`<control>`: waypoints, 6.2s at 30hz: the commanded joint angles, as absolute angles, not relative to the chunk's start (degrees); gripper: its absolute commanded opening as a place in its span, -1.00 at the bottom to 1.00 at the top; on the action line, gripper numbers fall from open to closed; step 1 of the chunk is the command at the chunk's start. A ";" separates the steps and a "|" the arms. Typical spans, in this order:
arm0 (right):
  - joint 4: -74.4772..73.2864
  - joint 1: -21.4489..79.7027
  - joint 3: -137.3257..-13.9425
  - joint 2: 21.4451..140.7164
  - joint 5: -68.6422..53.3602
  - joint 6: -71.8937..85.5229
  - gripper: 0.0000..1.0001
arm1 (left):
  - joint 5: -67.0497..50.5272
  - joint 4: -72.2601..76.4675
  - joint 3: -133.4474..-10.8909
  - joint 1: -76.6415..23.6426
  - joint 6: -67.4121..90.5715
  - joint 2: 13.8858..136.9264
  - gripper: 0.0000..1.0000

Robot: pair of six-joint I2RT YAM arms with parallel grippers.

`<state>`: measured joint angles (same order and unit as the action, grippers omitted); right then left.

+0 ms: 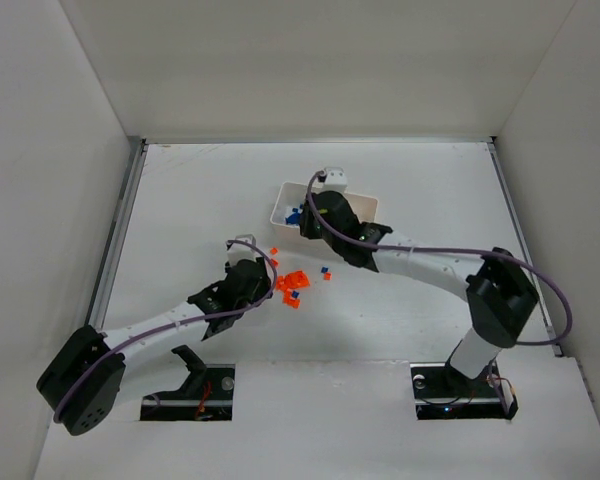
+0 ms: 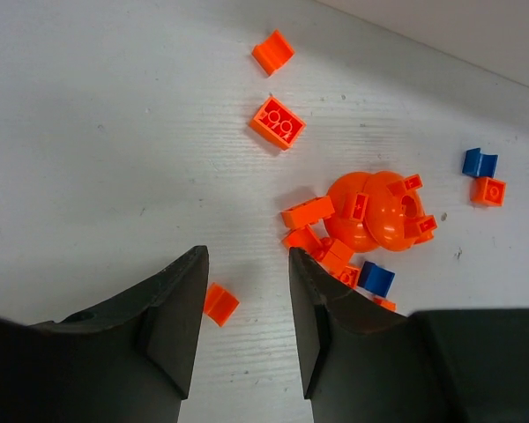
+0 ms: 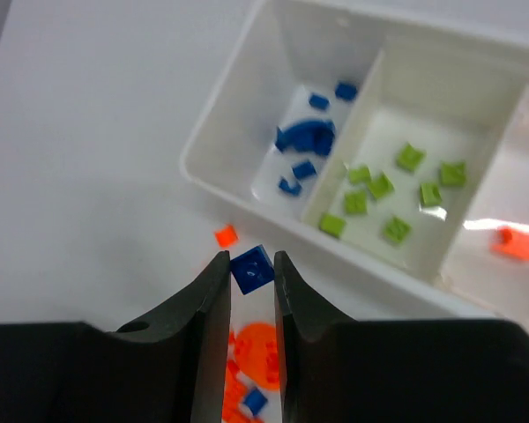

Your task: Sort the legos into containers by color

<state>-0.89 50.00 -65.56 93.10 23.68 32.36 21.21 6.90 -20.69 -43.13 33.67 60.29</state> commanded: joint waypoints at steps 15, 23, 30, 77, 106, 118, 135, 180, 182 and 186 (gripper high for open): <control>1.49 45.83 -77.54 102.58 20.65 27.07 -0.08 | 29.42 1.68 -19.86 -48.20 35.51 55.64 -0.33; 5.01 48.55 -61.98 92.12 21.44 28.82 -0.08 | 34.63 -13.43 -23.81 -53.47 45.86 56.77 -0.29; 7.38 50.49 -54.59 88.95 21.62 31.11 -0.08 | 37.00 -12.84 -25.92 -56.38 50.45 65.03 -0.23; 2.73 50.84 -22.42 59.51 25.66 43.24 -0.09 | 22.86 14.59 -66.95 -51.81 26.10 95.16 -0.69; 9.93 53.56 -32.77 79.96 22.94 39.20 -0.01 | 22.23 15.73 -54.16 -46.54 30.85 87.91 -0.35; 9.14 54.45 -40.95 91.75 25.22 38.05 0.04 | 21.45 15.21 -34.73 -42.58 37.09 69.80 -0.60; 1.59 55.94 -44.12 90.02 29.97 38.94 -0.70 | 23.99 11.78 -19.96 -53.92 37.17 59.68 -0.33; 1.31 51.38 -63.26 92.44 22.68 27.87 -0.62 | 25.75 5.54 -17.93 -60.59 42.63 58.01 -0.31; 2.02 50.23 -67.83 96.57 22.41 26.64 -0.62 | 25.84 5.19 -17.67 -61.30 43.68 57.83 -0.31; 2.37 48.04 -76.00 103.87 21.89 26.02 -0.54 | 26.36 3.69 -17.67 -62.00 46.31 58.18 -0.30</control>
<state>0.62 49.63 -70.87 100.01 22.92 28.10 24.73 4.99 -17.63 -61.41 43.90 58.04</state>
